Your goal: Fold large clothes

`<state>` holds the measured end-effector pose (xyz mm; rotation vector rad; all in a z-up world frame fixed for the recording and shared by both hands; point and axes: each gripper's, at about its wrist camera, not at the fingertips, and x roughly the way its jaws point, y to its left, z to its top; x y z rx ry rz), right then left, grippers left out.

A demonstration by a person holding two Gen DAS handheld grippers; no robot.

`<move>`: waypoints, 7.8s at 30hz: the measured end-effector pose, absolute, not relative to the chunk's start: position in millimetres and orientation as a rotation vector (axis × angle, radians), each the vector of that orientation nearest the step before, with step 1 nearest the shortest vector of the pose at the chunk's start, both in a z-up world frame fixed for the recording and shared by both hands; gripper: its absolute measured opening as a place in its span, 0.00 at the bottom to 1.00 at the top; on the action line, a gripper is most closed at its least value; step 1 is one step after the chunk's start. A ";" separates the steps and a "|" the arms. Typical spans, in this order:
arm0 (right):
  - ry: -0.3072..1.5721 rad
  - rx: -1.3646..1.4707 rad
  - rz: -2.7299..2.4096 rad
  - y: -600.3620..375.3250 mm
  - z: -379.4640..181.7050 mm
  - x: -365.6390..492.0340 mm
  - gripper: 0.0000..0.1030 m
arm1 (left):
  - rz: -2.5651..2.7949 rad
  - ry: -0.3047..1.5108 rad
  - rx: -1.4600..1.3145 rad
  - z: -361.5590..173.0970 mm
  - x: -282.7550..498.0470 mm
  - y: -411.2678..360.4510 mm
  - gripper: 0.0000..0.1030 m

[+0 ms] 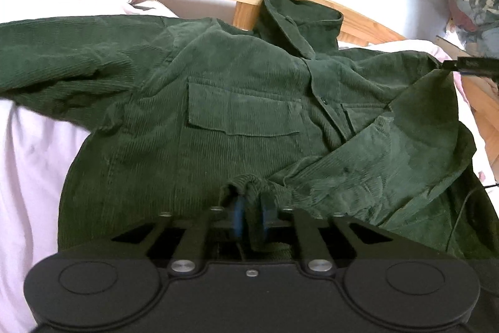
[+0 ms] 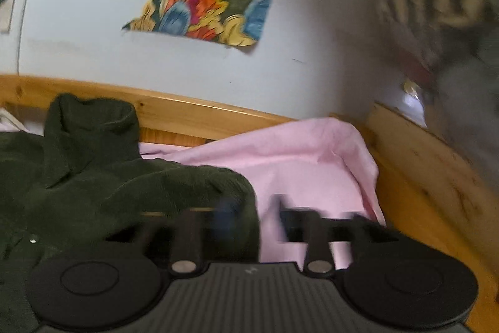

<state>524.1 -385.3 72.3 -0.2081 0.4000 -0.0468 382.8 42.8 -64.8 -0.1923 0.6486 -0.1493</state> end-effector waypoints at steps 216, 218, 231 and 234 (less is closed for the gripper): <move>0.467 0.311 0.242 -317.6 -81.8 336.5 0.33 | 0.083 0.613 -0.339 -25.6 416.6 140.7 0.48; 0.465 0.317 0.235 -318.6 -82.2 336.6 0.36 | 0.057 0.634 -0.312 -25.6 401.3 144.2 0.53; 0.383 0.256 0.203 -320.1 -68.8 324.4 0.57 | -0.005 0.680 -0.118 -46.6 393.9 136.1 0.60; 0.360 0.216 0.198 -317.2 -62.4 323.0 0.64 | -0.033 0.659 -0.098 -49.4 395.5 137.3 0.61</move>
